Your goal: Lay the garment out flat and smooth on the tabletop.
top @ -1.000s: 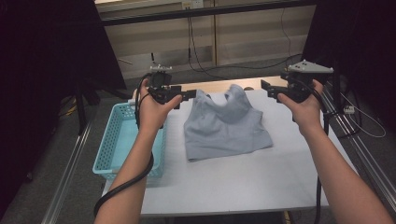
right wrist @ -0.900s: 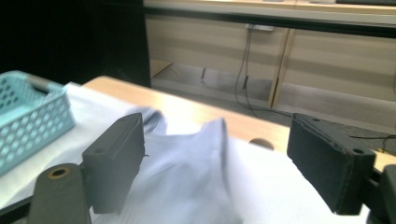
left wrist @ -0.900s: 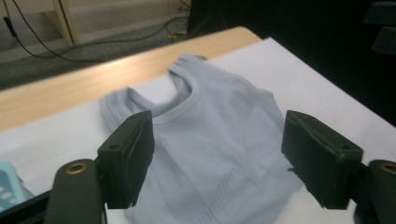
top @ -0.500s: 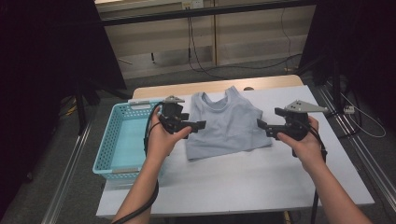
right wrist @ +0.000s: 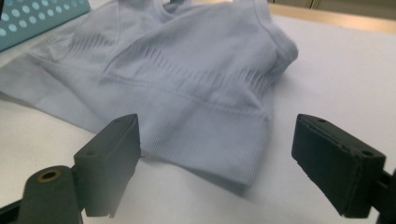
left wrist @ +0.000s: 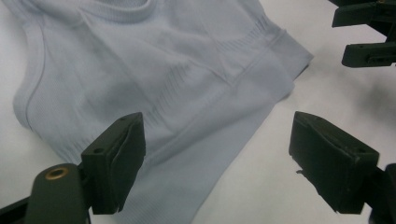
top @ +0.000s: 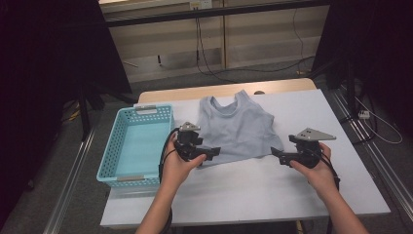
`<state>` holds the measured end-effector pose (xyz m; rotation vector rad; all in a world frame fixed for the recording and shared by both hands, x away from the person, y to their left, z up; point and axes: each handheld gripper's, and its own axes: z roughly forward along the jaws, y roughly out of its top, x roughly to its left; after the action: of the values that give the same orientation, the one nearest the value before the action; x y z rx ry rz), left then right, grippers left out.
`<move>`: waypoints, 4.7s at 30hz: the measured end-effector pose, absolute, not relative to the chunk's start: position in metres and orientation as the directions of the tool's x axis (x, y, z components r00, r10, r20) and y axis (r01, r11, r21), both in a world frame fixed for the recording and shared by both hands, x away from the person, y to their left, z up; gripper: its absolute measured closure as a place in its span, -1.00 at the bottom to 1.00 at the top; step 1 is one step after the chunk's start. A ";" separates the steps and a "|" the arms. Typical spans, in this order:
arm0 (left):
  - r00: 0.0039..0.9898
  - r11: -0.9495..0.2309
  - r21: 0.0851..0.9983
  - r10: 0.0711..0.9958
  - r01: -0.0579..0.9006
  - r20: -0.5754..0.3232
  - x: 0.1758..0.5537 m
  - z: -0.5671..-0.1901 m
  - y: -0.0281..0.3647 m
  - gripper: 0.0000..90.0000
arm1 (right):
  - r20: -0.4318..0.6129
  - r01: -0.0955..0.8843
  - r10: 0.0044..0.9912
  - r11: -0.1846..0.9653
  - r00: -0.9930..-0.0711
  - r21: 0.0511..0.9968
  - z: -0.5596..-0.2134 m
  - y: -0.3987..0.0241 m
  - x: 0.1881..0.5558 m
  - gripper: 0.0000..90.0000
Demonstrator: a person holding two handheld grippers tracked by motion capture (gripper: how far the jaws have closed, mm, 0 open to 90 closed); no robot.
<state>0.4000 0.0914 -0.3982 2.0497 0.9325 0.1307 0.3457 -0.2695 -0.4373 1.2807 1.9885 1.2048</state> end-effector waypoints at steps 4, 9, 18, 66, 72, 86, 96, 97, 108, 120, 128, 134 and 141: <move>0.715 -0.370 0.731 0.661 0.574 -0.227 0.397 -0.407 0.095 -0.60 | 0.047 0.479 0.894 0.193 -0.446 0.856 -0.441 -0.269 0.345 -0.65; 0.720 -0.386 0.721 0.658 0.575 -0.222 0.394 -0.416 0.095 -0.61 | 0.050 0.476 0.897 0.185 -0.439 0.860 -0.440 -0.270 0.345 -0.66; 0.710 -0.371 0.725 0.666 0.580 -0.227 0.393 -0.418 0.099 -0.63 | 0.052 0.485 0.912 0.167 -0.407 0.859 -0.443 -0.275 0.345 -0.76; 0.708 -0.368 0.734 0.674 0.570 -0.212 0.388 -0.419 0.107 -0.66 | 0.001 0.536 0.885 0.280 -0.465 0.796 -0.452 -0.271 0.362 0.55; 0.704 -0.370 0.730 0.678 0.575 -0.211 0.387 -0.421 0.109 -0.66 | 0.004 0.595 0.900 0.285 -0.437 0.751 -0.461 -0.275 0.369 0.45; 0.696 -0.362 0.730 0.686 0.579 -0.212 0.384 -0.421 0.110 -0.66 | 0.097 0.579 0.898 0.190 -0.428 0.793 -0.442 -0.290 0.362 0.95; 0.708 -0.385 0.718 0.675 0.580 -0.210 0.385 -0.424 0.108 -0.66 | 0.162 0.605 0.905 0.122 -0.393 0.787 -0.435 -0.306 0.339 0.95; 0.709 -0.388 0.715 0.673 0.581 -0.211 0.385 -0.424 0.108 -0.66 | 0.163 0.607 0.906 0.120 -0.390 0.786 -0.435 -0.307 0.337 0.95; 0.704 -0.387 0.704 0.674 0.596 -0.226 0.384 -0.431 0.102 -0.61 | 0.106 0.617 0.911 0.180 -0.397 0.766 -0.444 -0.311 0.326 0.93; 0.697 -0.391 0.690 0.678 0.610 -0.232 0.384 -0.436 0.101 -0.55 | 0.068 0.584 0.914 0.197 -0.400 0.788 -0.442 -0.310 0.333 0.61; 0.690 -0.375 0.698 0.685 0.609 -0.233 0.384 -0.435 0.103 -0.53 | -0.004 0.534 0.901 0.261 -0.434 0.804 -0.442 -0.291 0.352 0.43; 0.694 -0.380 0.697 0.681 0.609 -0.235 0.384 -0.435 0.101 -0.52 | -0.016 0.539 0.927 0.232 -0.374 0.810 -0.438 -0.293 0.369 0.56; 0.693 -0.384 0.691 0.680 0.613 -0.237 0.386 -0.436 0.100 -0.52 | -0.018 0.595 0.917 0.273 -0.398 0.756 -0.452 -0.292 0.384 0.77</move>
<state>0.3857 0.1002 -0.4358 2.1060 0.9865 0.1085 0.3843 -0.2923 -0.4522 1.3606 2.0925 0.9409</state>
